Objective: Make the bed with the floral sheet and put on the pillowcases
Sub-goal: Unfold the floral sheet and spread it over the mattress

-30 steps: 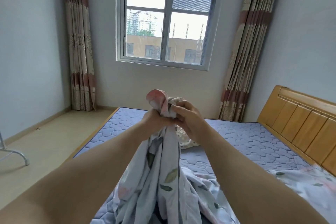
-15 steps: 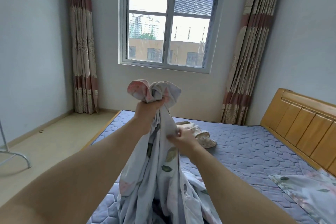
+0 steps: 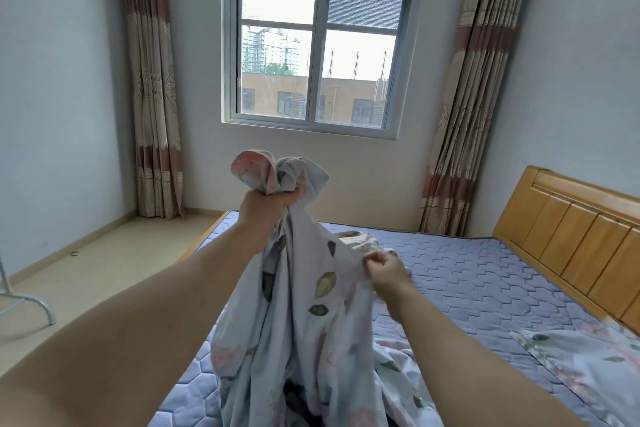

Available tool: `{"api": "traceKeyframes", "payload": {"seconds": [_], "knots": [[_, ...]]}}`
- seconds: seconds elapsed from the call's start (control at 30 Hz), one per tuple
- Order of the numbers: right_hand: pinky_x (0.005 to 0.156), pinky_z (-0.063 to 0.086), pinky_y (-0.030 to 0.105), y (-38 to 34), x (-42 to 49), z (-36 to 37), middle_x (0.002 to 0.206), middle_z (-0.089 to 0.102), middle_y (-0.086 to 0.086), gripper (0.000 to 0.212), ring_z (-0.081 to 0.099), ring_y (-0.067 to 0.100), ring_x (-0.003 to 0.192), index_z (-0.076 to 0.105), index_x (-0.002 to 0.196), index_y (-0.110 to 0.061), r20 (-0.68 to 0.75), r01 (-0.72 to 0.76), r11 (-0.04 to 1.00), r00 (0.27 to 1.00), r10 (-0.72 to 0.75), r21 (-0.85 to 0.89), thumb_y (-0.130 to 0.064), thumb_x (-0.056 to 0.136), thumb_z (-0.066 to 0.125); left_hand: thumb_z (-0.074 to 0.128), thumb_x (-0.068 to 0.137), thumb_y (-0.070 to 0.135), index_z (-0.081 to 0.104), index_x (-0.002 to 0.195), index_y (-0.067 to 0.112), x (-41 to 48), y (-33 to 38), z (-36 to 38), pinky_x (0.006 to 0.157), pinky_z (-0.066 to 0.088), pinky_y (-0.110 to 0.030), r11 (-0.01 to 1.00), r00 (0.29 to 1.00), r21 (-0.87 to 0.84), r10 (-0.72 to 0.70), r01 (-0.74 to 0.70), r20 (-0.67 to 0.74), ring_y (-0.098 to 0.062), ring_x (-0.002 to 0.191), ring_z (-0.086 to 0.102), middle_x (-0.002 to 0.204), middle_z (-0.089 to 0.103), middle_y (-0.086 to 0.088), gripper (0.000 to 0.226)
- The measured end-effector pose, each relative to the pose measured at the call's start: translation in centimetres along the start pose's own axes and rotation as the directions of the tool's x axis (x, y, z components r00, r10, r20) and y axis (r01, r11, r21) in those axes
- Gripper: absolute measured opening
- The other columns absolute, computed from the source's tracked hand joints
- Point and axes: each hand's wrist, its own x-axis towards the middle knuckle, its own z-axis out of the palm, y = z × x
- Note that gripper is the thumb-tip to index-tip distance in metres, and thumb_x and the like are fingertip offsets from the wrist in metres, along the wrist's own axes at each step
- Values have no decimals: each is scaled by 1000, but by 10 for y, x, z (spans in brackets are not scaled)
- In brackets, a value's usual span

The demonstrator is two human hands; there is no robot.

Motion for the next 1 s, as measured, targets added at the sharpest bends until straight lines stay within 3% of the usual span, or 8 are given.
{"api": "traceKeyframes", "payload": {"seconds": [0.13, 0.27, 0.37, 0.5, 0.6, 0.7, 0.87, 1.0], "knots": [[61, 35, 22, -30, 5, -10, 74, 52, -4, 17, 47, 18, 78, 57, 92, -13, -273, 260, 964, 933, -233, 66, -9, 98, 42, 78, 40, 34, 67, 98, 8, -8, -9, 2, 90, 52, -39, 977, 998, 211, -46, 35, 45, -24, 90, 64, 95, 68, -8, 64], [77, 42, 23, -65, 1, 5, 93, 60, 2, 22, 52, 16, 89, 66, 106, -3, -134, 406, 914, 905, -403, -1, -5, 95, 47, 85, 62, 6, 68, 88, 9, -30, -22, 22, 89, 53, -36, 974, 900, 224, -73, -28, 429, -20, 86, 63, 96, 69, -9, 31], [80, 45, 24, -72, -7, 14, 93, 63, 2, 22, 56, 15, 88, 69, 106, -5, -67, 428, 903, 903, -425, 35, -7, 94, 51, 82, 64, 8, 68, 92, 3, -36, -31, 39, 93, 53, -35, 954, 906, 274, -10, -118, 424, -19, 94, 63, 103, 68, -13, 32], [66, 47, 12, -49, -11, 5, 86, 59, -2, 24, 56, 11, 79, 54, 106, -19, -12, 363, 929, 932, -363, 70, -22, 86, 67, 75, 41, 22, 63, 75, 14, -23, -29, 32, 88, 55, -48, 994, 977, 109, -6, -17, 211, -30, 91, 68, 92, 69, -15, 37], [85, 53, 26, -32, -19, -4, 101, 61, 2, 41, 58, 13, 89, 50, 116, -15, 188, 154, 988, 969, -157, 31, -27, 83, 71, 71, 61, -5, 56, 78, 7, -20, -16, 27, 78, 54, -40, 992, 980, -123, 33, -9, 195, -27, 76, 62, 82, 61, -15, 25], [75, 49, 21, -10, -21, 0, 93, 63, 5, 20, 57, 16, 85, 60, 107, -6, 299, 28, 993, 954, 7, -113, -6, 87, 63, 59, 75, -13, 55, 76, 7, -13, -3, 21, 71, 52, -35, 952, 988, -307, 57, -11, 143, -25, 67, 58, 74, 58, -13, 21], [82, 45, 35, 20, 1, -7, 96, 61, 19, 27, 57, 27, 94, 68, 95, -1, -56, -66, 917, 997, 48, -393, -15, 95, 45, 78, 48, 9, 58, 70, 13, 4, 4, 5, 85, 53, -45, 975, 993, -210, 94, -76, 75, -29, 79, 64, 78, 63, -12, 30], [74, 43, 35, -8, 0, -24, 88, 60, 13, 19, 52, 25, 84, 62, 85, -10, -332, 111, 993, 936, -115, -30, -19, 93, 48, 81, 34, 11, 64, 78, 9, -7, -4, -1, 90, 55, -45, 996, 978, 90, 5, -24, 209, -30, 84, 67, 82, 66, -13, 47]]}}
